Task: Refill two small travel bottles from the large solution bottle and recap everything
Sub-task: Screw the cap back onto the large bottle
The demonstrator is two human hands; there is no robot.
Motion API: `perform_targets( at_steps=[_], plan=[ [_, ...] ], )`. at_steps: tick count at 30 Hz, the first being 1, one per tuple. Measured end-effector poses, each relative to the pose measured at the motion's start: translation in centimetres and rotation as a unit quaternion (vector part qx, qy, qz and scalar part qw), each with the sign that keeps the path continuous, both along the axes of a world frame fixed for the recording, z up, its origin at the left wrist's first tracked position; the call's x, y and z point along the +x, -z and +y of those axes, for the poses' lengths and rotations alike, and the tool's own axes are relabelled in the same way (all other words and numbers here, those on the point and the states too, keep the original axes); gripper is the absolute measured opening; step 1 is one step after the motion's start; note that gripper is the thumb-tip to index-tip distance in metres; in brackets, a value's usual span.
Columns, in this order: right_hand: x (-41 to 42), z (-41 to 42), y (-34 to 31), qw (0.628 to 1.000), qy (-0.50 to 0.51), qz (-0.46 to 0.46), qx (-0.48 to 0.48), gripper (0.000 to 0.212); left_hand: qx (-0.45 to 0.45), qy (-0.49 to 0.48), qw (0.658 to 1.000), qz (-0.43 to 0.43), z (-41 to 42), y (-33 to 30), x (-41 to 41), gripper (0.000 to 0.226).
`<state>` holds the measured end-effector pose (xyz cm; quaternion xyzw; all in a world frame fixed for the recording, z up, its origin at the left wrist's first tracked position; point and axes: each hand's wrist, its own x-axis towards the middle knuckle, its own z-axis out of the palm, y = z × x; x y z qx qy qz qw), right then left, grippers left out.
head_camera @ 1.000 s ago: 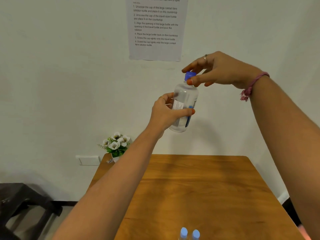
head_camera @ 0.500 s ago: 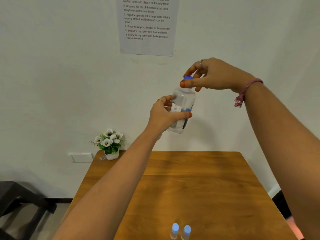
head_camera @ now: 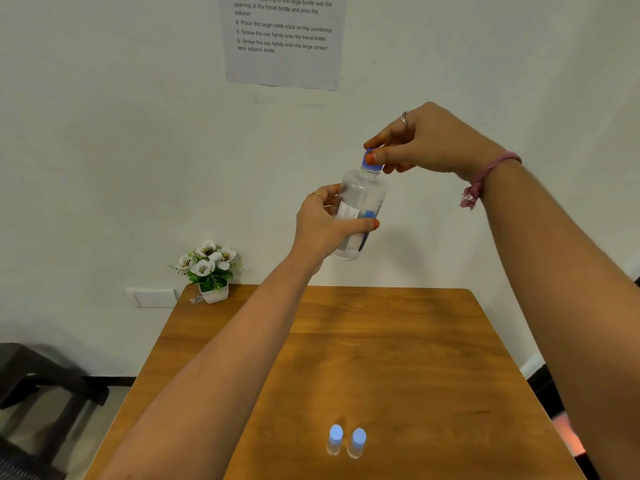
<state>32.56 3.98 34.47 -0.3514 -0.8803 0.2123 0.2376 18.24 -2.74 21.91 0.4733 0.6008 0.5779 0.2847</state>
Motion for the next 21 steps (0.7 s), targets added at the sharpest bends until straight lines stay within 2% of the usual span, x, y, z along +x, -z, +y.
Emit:
perform_targets(
  at_steps=[4,11,17,21],
  plan=[
    [-0.3,-0.1,2.2,0.999,0.026,0.040,0.007,0.030,-0.004,-0.012,1.000,-0.014,0.1,1.4,0.5,0.080],
    [-0.1,-0.8,7.0,0.997,0.064,0.052,0.002,0.035,-0.027,-0.017,0.999,-0.026,-0.3,5.1,1.4,0.083],
    [0.6,-3.4,15.8,0.980,0.087,0.179,-0.030,0.031,-0.075,0.026,0.996,-0.029,-2.2,9.8,1.4,0.082],
    [1.1,-4.9,20.3,0.975,0.102,0.183,-0.072,0.036,-0.121,0.046,0.991,-0.035,-3.3,13.6,1.5,0.080]
  ],
)
